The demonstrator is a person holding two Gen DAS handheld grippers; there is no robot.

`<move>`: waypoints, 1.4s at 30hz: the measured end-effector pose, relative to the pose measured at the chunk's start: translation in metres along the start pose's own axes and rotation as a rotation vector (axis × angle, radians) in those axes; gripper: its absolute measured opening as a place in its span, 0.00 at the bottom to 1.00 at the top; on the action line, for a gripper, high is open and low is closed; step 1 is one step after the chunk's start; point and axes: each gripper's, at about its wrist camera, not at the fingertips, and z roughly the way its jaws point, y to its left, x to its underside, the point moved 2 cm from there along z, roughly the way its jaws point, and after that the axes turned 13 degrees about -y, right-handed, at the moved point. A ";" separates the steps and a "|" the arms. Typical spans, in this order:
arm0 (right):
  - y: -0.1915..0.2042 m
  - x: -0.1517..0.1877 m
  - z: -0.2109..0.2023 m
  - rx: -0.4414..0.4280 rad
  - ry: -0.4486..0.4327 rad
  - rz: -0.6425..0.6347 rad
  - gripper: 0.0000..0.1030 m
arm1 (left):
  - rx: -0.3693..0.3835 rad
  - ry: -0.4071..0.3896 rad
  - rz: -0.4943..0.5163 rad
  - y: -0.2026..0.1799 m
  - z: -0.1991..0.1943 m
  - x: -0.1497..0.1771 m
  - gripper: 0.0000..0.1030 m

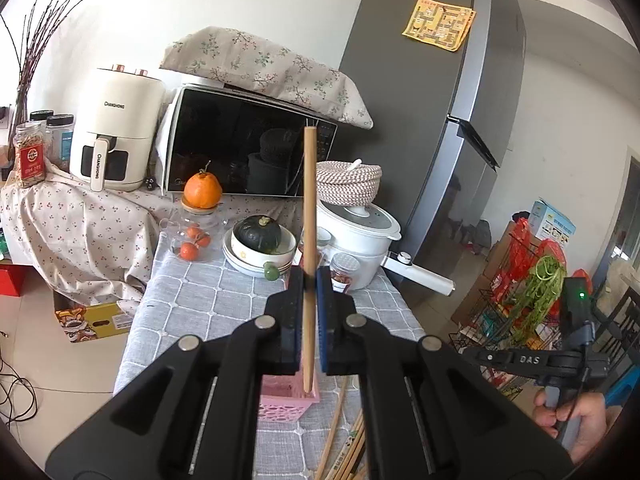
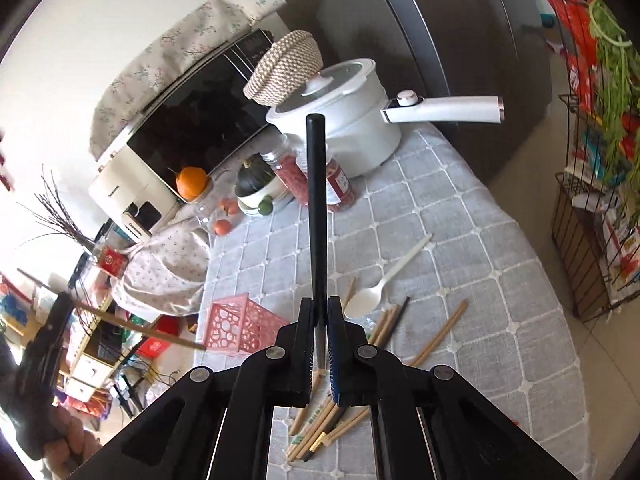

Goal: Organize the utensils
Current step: 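Lower the wooden chopstick into the pink basket and open left while right carries black chopstick, then insert the black chopstick into the pink basket and open the right gripper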

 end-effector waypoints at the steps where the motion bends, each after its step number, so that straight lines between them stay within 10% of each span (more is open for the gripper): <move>1: 0.003 0.001 -0.001 0.000 -0.003 -0.004 0.06 | -0.009 -0.002 -0.004 0.001 0.004 0.003 0.07; 24: 0.025 0.016 0.015 -0.037 0.048 -0.053 0.06 | -0.144 0.268 -0.106 0.038 0.093 0.062 0.09; 29: 0.032 0.015 0.010 -0.055 0.036 -0.060 0.06 | -0.159 0.283 -0.073 0.033 0.089 0.056 0.53; 36: 0.055 0.005 0.000 -0.127 -0.014 -0.056 0.06 | -0.215 0.325 0.104 0.029 0.059 0.044 0.83; 42: 0.084 0.003 0.010 -0.189 -0.063 -0.061 0.06 | -0.242 0.397 0.248 0.041 0.035 0.050 0.87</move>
